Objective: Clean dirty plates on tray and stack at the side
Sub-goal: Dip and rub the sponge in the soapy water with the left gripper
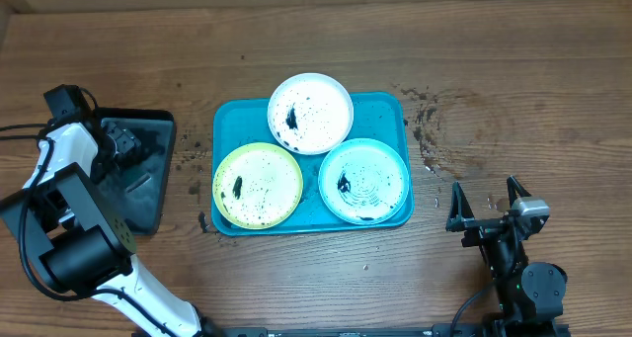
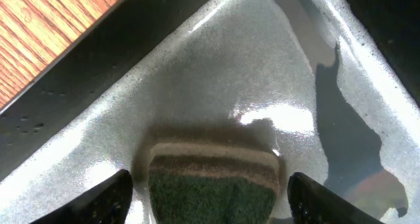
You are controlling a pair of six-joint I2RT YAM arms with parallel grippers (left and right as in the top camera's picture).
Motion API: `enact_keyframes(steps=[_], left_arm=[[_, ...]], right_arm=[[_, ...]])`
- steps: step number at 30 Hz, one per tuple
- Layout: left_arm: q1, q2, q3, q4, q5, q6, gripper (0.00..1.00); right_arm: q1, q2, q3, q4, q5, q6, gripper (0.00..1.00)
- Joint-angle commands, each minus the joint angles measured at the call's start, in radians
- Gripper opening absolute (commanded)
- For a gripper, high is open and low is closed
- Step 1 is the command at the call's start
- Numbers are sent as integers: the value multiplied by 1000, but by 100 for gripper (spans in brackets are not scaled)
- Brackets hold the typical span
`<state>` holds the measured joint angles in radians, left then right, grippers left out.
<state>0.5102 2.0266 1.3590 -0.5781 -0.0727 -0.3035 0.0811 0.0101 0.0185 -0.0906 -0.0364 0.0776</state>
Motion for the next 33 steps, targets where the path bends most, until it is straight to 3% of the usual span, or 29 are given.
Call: enact_keyframes(steps=[1,12,13,16,20,22,26,27,29,30,33], left_arm=[[0,16,-10,8,-13,19,75],[0,79,-10,8,-45,20,74],[0,80,-10,8,-55,20,69],[0,81,-10,8,-96,20,42],[0,81,-10,7,-95,24,12],[0,81,-10,7,-95,23,4],[0,81,-10,4,-94,24,5],[0,81,-10,1,-94,23,13],[0,81,-10,-16,-88,23,91],[0,81,-10,-28,-86,23,100],[0,81,-10,-74,-68,23,100]], right_arm=[[3,-7,-10,7,10,0,100],[3,-7,-10,7,10,0,100],[3,-7,-10,7,10,0,100],[3,-7,-10,7,10,0,100],[3,-7,-10,7,10,0,100],[3,-7,-10,7,10,0,100],[3,-7,-10,7,10,0,100],[3,-7,-10,7,10,0,100],[3,-7,-10,7,10,0,100],[3,-7,-10,7,10,0,100],[3,-7,-10,7,10,0,100]])
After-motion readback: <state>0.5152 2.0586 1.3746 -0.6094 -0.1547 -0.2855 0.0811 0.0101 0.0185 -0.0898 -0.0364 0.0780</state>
